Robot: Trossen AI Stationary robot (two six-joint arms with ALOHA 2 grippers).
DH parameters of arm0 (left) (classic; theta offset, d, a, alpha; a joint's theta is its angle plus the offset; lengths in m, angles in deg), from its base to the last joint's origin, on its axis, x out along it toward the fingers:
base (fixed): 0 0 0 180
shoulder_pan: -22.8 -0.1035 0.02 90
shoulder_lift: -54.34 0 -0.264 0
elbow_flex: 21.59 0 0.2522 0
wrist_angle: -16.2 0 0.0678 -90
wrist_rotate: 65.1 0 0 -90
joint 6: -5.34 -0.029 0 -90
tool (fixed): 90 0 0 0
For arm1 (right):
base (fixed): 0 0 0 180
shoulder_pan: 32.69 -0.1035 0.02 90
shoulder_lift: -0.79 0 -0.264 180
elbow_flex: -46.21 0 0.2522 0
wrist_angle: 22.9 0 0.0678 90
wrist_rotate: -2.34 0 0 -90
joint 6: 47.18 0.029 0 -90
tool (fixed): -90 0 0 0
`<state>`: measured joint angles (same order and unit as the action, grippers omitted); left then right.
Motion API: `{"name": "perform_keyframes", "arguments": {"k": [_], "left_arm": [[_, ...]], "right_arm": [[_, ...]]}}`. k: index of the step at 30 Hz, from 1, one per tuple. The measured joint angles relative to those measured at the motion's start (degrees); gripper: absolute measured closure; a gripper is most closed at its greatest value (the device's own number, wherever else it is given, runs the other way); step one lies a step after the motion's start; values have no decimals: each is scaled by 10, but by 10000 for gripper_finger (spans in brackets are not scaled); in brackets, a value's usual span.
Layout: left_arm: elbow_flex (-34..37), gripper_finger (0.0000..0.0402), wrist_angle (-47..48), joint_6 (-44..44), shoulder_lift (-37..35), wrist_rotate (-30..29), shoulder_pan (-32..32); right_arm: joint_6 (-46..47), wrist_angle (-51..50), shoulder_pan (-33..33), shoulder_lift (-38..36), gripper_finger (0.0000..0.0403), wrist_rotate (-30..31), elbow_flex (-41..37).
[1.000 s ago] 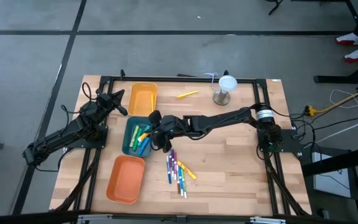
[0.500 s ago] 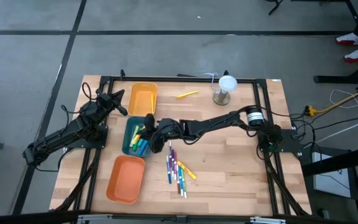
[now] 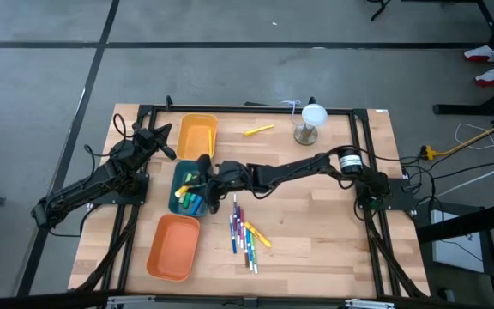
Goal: Pick & Place Markers
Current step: Put the top yellow highlighter pen into the blue bin
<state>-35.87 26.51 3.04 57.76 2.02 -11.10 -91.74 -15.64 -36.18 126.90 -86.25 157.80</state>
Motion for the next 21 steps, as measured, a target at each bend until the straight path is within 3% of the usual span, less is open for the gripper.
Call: {"name": "perform_keyframes", "arguments": {"k": [5, 14, 21], "left_arm": [[0, 392, 0, 0, 0, 0, 0], [0, 393, 0, 0, 0, 0, 0], [0, 393, 0, 0, 0, 0, 0]], "right_arm": [[99, -1, 9, 0, 330, -1, 29], [419, -105, 35, 0, 327, -4, 84], [670, -191, 60, 0, 324, -75, 93]]}}
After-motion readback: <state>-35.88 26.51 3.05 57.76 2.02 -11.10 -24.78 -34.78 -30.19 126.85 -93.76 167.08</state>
